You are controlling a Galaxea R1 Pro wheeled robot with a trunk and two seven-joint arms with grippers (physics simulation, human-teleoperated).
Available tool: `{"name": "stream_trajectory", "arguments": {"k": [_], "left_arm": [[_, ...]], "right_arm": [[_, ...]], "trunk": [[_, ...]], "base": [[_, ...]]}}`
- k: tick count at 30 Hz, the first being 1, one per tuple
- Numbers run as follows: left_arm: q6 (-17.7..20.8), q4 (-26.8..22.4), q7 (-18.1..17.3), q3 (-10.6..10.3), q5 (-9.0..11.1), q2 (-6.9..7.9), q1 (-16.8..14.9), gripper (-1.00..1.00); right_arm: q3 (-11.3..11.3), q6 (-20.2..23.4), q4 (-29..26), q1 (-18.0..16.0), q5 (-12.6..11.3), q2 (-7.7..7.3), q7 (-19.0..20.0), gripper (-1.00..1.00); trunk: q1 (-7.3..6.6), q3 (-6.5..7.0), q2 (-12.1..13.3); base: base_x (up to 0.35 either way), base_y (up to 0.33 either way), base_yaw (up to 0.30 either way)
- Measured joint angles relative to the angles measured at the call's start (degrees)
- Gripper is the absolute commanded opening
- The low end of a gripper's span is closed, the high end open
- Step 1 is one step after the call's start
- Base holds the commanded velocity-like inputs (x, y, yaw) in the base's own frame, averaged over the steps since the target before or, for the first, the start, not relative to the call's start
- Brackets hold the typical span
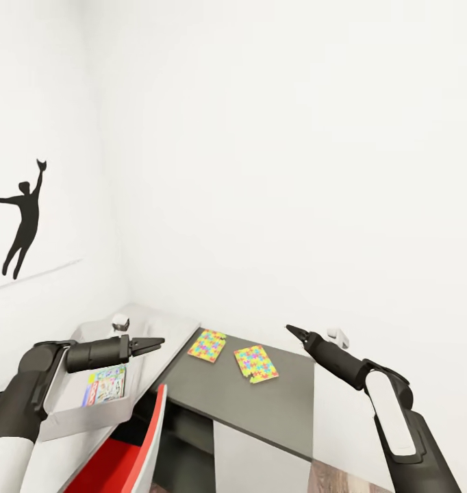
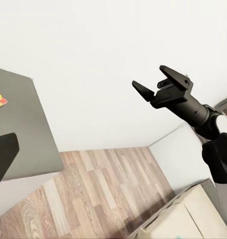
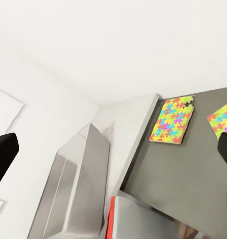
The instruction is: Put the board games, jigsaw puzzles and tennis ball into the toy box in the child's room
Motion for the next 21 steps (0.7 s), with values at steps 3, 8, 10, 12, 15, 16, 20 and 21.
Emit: {"name": "stream_trajectory", "arguments": {"k": [3, 8, 10, 12, 15, 16, 20, 21], "left_arm": [[0.0, 0.0, 0.0, -0.1, -0.2, -0.04, -0.1, 1.00], [0.0, 0.0, 0.0, -0.2, -0.3, -0.10, -0.1, 1.00], [0.0, 0.0, 0.0, -0.2, -0.3, -0.08, -0.1, 1.00], [0.0, 0.0, 0.0, -0.3, -0.2, -0.07, -0.1, 1.00], [0.0, 0.0, 0.0, -0.3, -0.2, -0.06, -0.1, 1.00], [0.0, 0.0, 0.0, -0.3, -0.2, -0.06, -0.1, 1.00], [0.0, 0.0, 0.0, -0.2, -0.3, -0.04, -0.1, 1.00], [0.0, 0.0, 0.0, -0.2, -0.3, -0.03, -0.1, 1.00]], "right_arm": [[-0.1, 0.0, 0.1, 0.0, -0.1, 0.00, 0.0, 1.00], [-0.2, -0.1, 0.1, 0.0, -0.1, 0.00, 0.0, 1.00], [-0.2, -0.1, 0.1, 0.0, -0.1, 0.00, 0.1, 1.00], [-0.2, -0.1, 0.1, 0.0, -0.1, 0.00, 0.1, 1.00], [-0.2, -0.1, 0.1, 0.0, -0.1, 0.00, 0.1, 1.00], [-0.2, -0.1, 0.1, 0.0, -0.1, 0.00, 0.1, 1.00], [-0.2, -0.1, 0.2, 0.0, -0.1, -0.02, 0.1, 1.00], [-0.3, -0.1, 0.3, 0.0, -0.1, -0.01, 0.1, 1.00]], "trunk": [[0.00, 0.23, 0.0], [0.03, 0.61, 0.0], [0.03, 0.76, 0.0], [0.03, 0.92, 0.0], [0.01, 1.14, 0.0], [0.01, 1.22, 0.0], [0.00, 1.53, 0.0], [0.00, 1.60, 0.0]], "base": [[0.000, 0.000, -0.200], [-0.103, 0.000, -0.200], [-0.264, 0.000, -0.200], [-0.257, 0.000, -0.200], [-0.113, 0.000, -0.200], [-0.048, 0.000, -0.200], [-0.018, 0.000, -0.200], [-0.006, 0.000, -0.200]]}}
